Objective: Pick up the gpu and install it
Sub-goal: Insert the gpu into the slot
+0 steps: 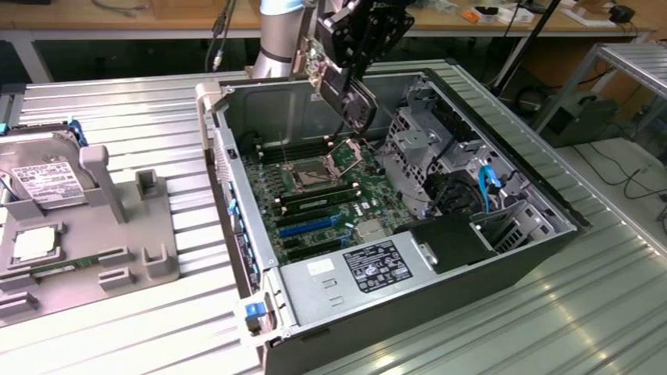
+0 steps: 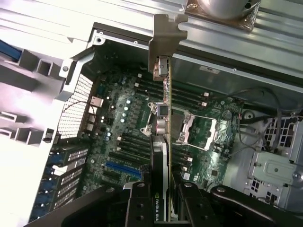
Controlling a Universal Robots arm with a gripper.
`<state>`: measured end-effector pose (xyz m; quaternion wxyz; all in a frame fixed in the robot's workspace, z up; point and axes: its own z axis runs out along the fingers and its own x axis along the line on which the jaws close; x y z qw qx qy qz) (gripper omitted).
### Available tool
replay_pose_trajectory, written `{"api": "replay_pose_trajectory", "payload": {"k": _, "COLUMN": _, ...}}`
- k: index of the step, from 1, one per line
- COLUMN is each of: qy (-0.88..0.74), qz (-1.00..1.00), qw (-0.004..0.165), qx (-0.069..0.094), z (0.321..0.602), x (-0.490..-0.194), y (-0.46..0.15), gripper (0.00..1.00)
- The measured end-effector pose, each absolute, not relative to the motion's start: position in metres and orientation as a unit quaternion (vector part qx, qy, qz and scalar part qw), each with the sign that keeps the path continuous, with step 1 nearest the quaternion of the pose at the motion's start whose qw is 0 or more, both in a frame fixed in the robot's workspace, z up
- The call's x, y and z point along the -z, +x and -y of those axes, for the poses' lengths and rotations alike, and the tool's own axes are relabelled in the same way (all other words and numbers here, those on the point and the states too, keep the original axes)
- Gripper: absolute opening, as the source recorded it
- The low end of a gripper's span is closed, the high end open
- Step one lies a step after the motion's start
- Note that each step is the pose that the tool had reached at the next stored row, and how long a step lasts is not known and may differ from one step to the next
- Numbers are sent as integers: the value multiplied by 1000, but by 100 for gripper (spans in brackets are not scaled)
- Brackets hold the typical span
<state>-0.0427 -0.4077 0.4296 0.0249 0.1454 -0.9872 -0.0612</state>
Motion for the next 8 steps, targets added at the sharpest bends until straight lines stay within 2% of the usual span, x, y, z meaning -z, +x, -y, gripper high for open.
{"api": "replay_pose_trajectory", "payload": {"k": 8, "qy": 200, "qz": 978, "qw": 26, "qx": 53, "z": 408, "x": -430, "y": -43, "gripper": 27}}
